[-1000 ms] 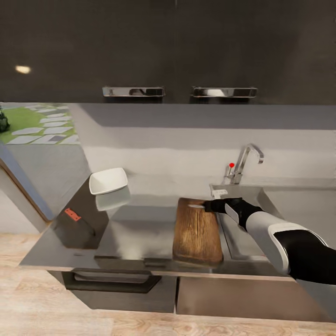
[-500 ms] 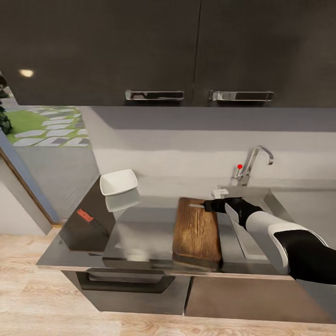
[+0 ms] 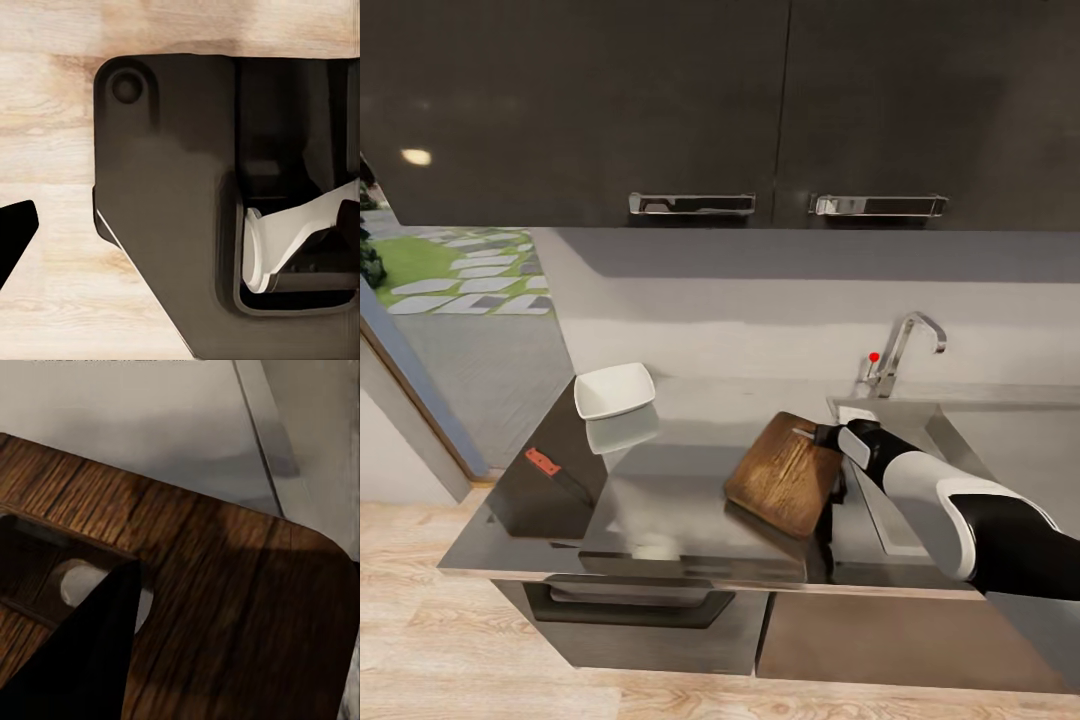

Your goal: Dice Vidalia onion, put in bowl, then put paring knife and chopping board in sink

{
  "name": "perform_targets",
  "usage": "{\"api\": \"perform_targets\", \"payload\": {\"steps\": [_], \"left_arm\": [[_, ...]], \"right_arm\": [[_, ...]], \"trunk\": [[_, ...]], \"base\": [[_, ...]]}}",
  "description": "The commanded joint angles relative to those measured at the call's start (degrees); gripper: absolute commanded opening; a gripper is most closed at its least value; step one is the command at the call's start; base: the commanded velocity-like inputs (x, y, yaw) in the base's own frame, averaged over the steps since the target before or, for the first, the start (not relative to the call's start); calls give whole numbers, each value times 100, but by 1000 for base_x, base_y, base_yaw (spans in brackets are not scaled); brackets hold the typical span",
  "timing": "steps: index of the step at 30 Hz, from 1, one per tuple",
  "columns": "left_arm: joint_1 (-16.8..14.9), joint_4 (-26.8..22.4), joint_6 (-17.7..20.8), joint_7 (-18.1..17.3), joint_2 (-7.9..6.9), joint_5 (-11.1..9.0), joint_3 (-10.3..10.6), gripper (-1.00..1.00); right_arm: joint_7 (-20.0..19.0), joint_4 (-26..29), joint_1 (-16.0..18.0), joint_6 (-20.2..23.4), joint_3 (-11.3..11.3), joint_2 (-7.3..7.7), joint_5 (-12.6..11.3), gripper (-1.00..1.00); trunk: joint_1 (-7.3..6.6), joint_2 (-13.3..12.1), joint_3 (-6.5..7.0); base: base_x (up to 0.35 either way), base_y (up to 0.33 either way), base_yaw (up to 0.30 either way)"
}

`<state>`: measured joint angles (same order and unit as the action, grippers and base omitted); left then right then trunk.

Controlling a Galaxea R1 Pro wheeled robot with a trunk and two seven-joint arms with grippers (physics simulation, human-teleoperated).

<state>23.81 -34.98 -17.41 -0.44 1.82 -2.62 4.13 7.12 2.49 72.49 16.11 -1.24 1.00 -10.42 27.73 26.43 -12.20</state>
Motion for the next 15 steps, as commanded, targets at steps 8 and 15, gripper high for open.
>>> {"api": "perform_targets", "payload": {"steps": [8,15], "left_arm": [[1,59,-16,-9,20,-28,9,100],[1,78,-23,-9,20,-28,9,100]], "right_arm": [[486,110,2,-6,-502,-12,-95,-100],[1073,128,2,-257,-1225,-16,-118,-100]], "trunk": [[3,10,-9],[3,10,-9]], "base": [[0,0,0],[-5,0,0]]}}
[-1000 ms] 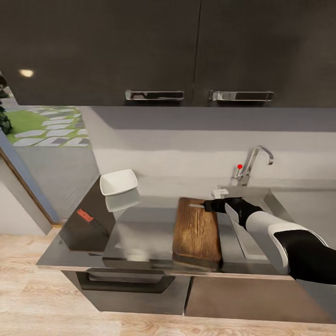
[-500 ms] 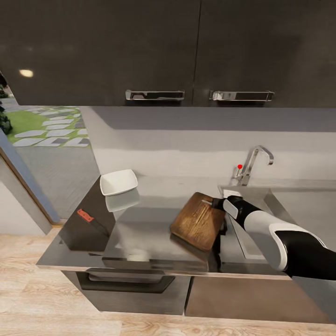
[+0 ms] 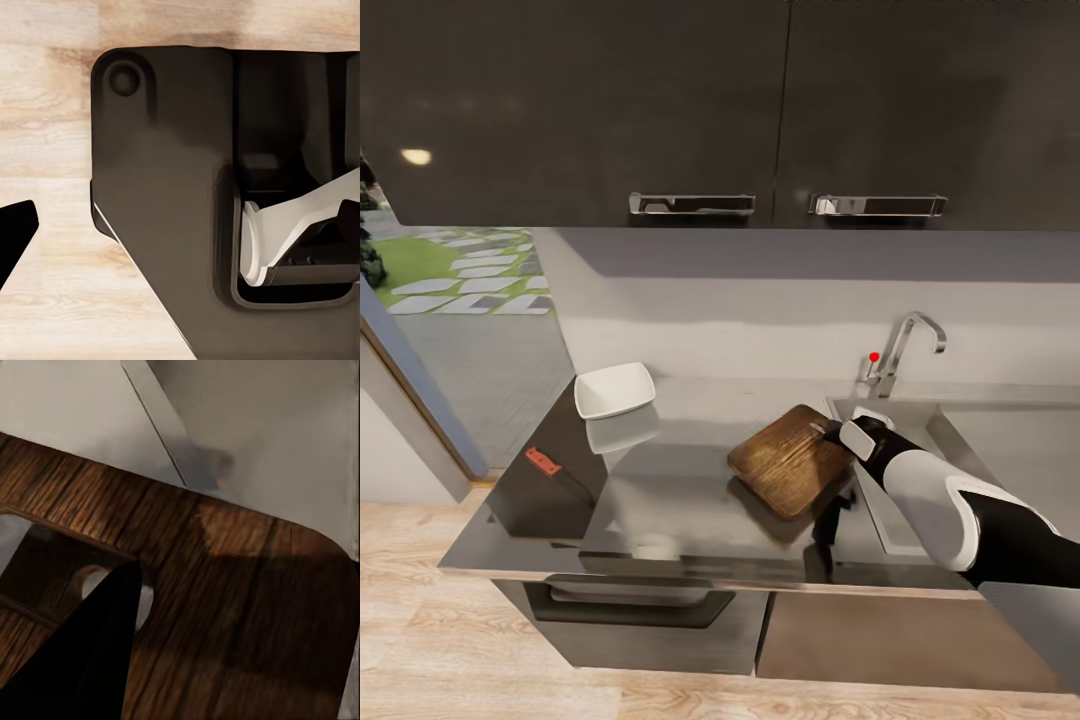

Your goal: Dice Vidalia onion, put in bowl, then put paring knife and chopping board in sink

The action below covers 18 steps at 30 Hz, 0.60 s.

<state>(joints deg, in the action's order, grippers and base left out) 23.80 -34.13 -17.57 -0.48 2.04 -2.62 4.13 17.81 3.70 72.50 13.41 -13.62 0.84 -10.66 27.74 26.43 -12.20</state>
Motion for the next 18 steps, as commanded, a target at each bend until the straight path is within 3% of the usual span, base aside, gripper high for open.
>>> {"api": "perform_targets", "payload": {"steps": [1,6,12,18], "left_arm": [[1,-7,-8,-5,-2,-28,9,100],[1,-3,-9,-12,-2,-28,9,100],[1,63,-9,-14,-2,-23,9,100],[-6,204,-13,-14,-2,-20,9,100]], "right_arm": [[50,7,1,-34,-4,-3,-96,-100],[384,7,1,-362,-56,-26,-154,-100],[876,8,1,-887,-47,-138,-582,-100],[1365,8,1,-1204,-44,-218,-646,-100]], "trunk": [[2,10,-10],[2,10,-10],[2,10,-10],[2,10,-10]], "base": [[-38,5,0],[-69,56,0],[-85,128,0],[-85,212,0]]}}
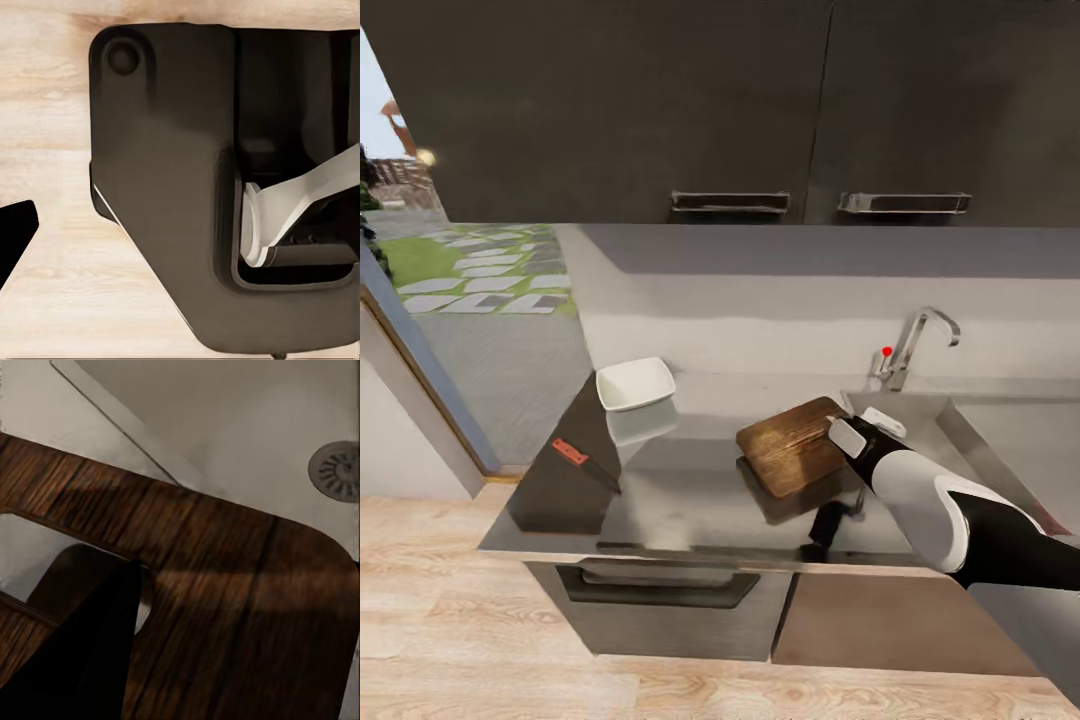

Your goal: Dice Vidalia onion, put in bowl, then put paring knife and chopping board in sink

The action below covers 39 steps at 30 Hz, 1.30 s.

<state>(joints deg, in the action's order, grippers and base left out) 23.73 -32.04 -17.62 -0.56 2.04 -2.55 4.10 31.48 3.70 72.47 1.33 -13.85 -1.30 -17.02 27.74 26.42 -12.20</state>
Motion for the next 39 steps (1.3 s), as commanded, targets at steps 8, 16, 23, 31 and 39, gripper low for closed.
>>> {"api": "perform_targets", "payload": {"steps": [8,16,23,31,39], "left_arm": [[-7,29,-13,-6,-2,-27,12,100],[-9,31,-13,-6,-2,-27,12,100],[-9,31,-14,-6,-2,-27,12,100],[-9,50,-14,-6,-2,-27,12,100],[-9,57,-13,-6,-2,-27,12,100]], "right_arm": [[116,4,4,-65,-28,-12,-36,-100],[146,-13,4,-72,-26,23,-628,-100],[400,-98,4,-358,-30,70,-900,-100],[576,-133,4,-511,-26,78,-1055,-100],[643,-150,4,-520,-29,98,-1073,-100]], "trunk": [[2,11,-10],[2,11,-10],[2,11,-10],[2,11,-10],[2,11,-10]], "base": [[-30,273,0],[-1,89,0],[0,4,0],[0,0,0],[0,0,0]]}}
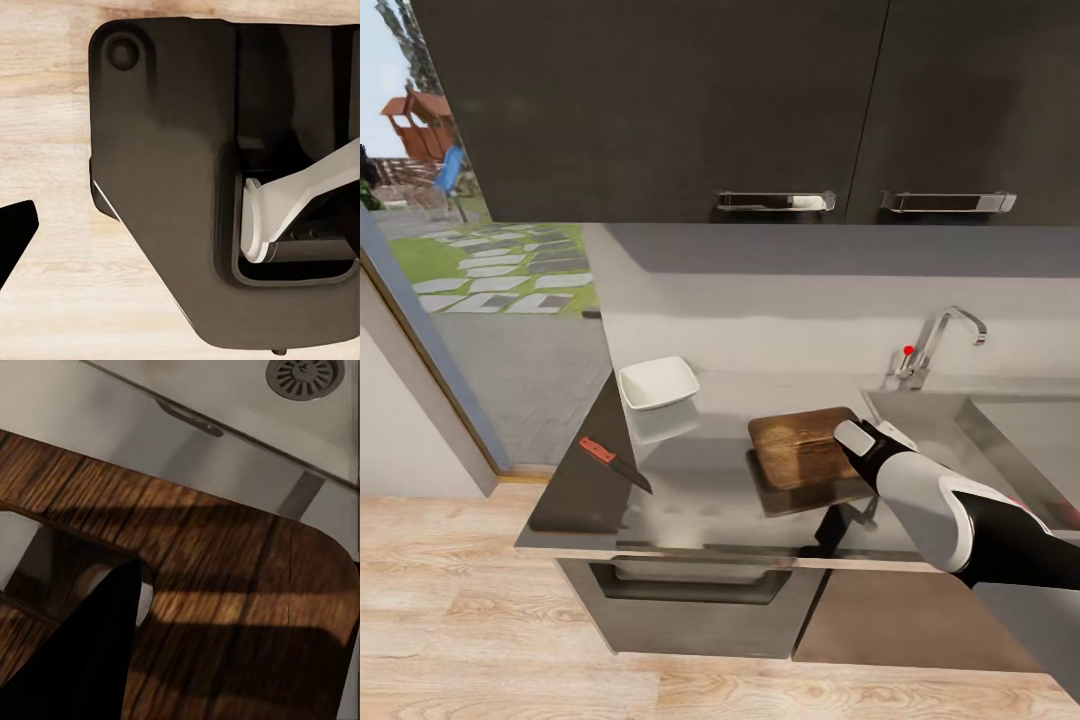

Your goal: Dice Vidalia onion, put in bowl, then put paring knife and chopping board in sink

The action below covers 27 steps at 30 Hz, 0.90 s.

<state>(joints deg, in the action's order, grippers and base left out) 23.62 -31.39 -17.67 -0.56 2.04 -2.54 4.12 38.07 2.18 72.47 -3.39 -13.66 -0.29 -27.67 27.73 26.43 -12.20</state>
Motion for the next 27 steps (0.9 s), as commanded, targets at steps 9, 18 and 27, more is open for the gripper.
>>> {"api": "perform_targets", "payload": {"steps": [9,18,27], "left_arm": [[2,-1,-2,-6,-2,-27,10,100],[2,1,1,-6,-2,-24,10,100],[2,13,-7,-6,-5,-23,12,100]], "right_arm": [[147,-66,4,-238,-49,43,-90,-100],[510,-86,-80,-671,-40,47,-629,-100],[534,-86,-116,-677,-34,19,-641,-100]], "trunk": [[3,10,-9],[3,10,-9],[3,10,-9]], "base": [[0,0,0],[0,0,0],[0,0,0]]}}
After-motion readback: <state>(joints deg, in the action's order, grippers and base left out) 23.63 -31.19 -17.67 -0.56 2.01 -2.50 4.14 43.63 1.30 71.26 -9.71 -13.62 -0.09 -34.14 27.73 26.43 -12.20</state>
